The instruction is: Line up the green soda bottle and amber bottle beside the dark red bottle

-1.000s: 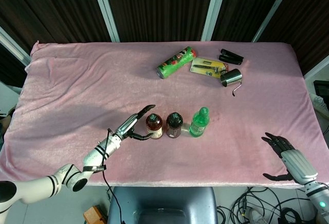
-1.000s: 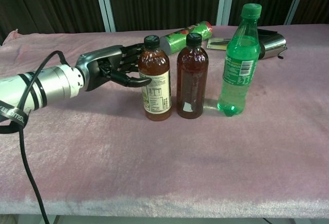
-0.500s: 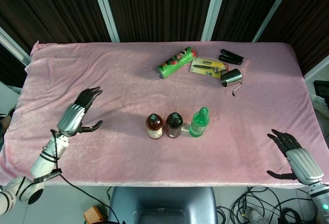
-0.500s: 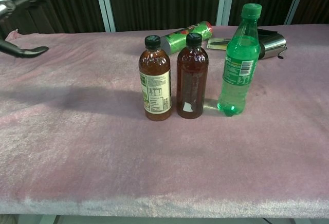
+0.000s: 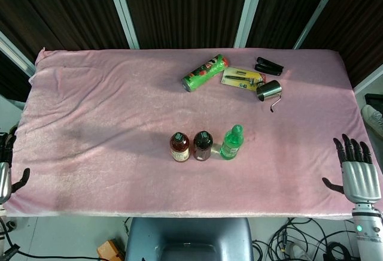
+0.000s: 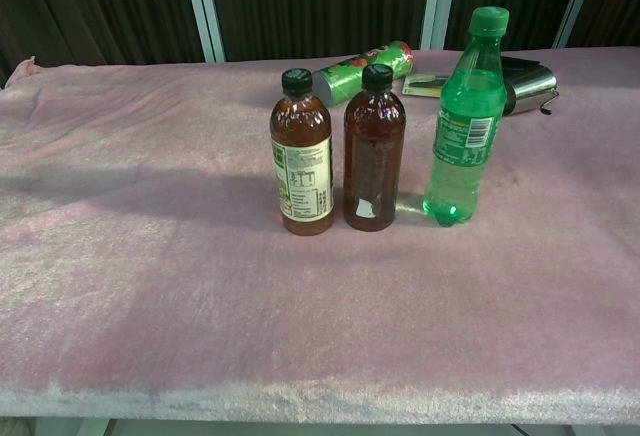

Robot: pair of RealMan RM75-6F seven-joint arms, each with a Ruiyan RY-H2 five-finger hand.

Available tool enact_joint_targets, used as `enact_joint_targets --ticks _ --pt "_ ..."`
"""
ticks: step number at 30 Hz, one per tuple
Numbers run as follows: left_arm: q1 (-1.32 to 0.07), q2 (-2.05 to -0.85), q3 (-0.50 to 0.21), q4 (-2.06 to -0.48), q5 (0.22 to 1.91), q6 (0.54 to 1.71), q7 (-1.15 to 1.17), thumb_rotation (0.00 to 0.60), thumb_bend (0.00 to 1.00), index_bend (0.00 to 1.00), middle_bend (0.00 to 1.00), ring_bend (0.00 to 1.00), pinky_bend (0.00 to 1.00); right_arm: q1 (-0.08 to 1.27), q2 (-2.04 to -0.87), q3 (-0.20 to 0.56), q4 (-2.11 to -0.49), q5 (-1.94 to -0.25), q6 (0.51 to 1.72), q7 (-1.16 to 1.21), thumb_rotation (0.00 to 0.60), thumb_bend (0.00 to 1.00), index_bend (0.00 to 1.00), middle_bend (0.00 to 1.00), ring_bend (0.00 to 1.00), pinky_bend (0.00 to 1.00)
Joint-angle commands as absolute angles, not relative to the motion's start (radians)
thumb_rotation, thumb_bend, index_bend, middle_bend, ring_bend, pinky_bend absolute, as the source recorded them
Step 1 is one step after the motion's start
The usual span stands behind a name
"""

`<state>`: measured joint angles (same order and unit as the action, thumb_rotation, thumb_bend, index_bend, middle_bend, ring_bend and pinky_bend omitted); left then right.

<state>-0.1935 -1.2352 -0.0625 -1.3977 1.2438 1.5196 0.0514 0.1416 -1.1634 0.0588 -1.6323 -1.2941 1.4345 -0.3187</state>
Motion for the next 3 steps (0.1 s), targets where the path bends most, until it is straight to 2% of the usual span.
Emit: enact_joint_targets --ticks 1,3 --pt "-0.181 -1.212 -0.059 -1.431 1.220 1.465 0.076 0.600 0.33 0.00 0.00 0.00 0.00 0.137 -1.170 0.069 -1.641 -1.303 1.429 -0.305 0.600 0.25 0.00 0.00 0.00 0.00" --pt "-0.181 -1.225 -0.064 -1.429 1.251 1.487 0.079 0.600 0.33 0.00 0.00 0.00 0.00 0.137 -1.162 0.071 -1.641 -1.305 1.420 -0.282 0.600 0.25 0.00 0.00 0.00 0.00"
